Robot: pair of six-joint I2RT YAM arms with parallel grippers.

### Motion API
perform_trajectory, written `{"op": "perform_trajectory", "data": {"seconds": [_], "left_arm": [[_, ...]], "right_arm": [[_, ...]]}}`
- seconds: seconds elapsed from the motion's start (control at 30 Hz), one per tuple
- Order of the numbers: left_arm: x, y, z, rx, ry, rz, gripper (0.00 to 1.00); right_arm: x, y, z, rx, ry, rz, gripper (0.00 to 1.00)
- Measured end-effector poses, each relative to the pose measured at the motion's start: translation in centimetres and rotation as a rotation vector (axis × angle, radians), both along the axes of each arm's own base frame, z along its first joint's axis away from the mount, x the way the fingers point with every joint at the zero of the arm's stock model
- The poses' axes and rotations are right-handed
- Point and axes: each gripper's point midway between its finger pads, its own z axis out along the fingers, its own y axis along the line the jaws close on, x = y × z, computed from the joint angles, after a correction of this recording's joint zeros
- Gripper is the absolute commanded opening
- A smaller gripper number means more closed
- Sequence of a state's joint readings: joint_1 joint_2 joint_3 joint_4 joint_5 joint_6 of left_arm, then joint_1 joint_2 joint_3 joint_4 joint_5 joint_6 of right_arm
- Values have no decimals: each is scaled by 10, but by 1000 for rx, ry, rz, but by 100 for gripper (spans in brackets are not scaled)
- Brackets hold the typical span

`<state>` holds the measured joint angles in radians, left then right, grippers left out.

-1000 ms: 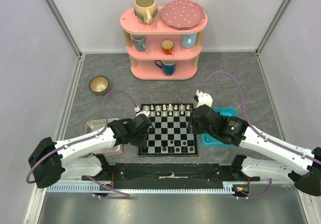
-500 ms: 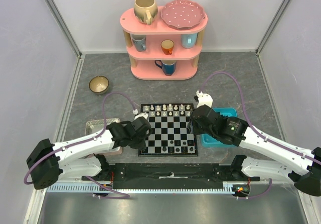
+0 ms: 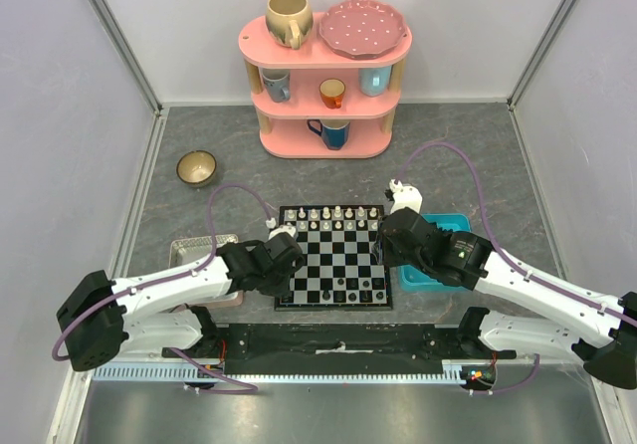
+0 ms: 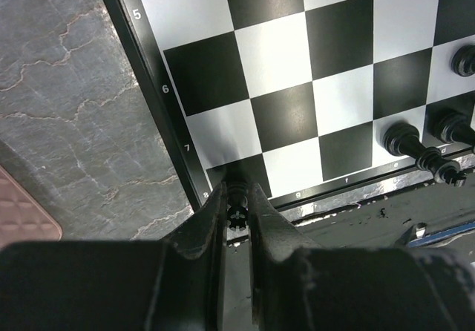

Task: Set up the chess pieces on the board

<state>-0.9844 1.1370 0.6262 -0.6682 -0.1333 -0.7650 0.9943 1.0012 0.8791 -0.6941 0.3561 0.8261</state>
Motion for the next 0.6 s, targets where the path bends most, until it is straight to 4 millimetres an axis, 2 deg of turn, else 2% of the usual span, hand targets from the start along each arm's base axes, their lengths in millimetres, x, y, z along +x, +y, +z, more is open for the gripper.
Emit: {"op": "perform_trajectory", "data": {"seconds": [0.3, 0.6], "left_arm": [[4, -6, 0, -18, -11, 0, 14], [4, -6, 0, -22, -14, 0, 24]], "right_arm": [[1, 0, 0, -1, 0, -2, 34], [1, -1, 0, -1, 0, -3, 34]]}}
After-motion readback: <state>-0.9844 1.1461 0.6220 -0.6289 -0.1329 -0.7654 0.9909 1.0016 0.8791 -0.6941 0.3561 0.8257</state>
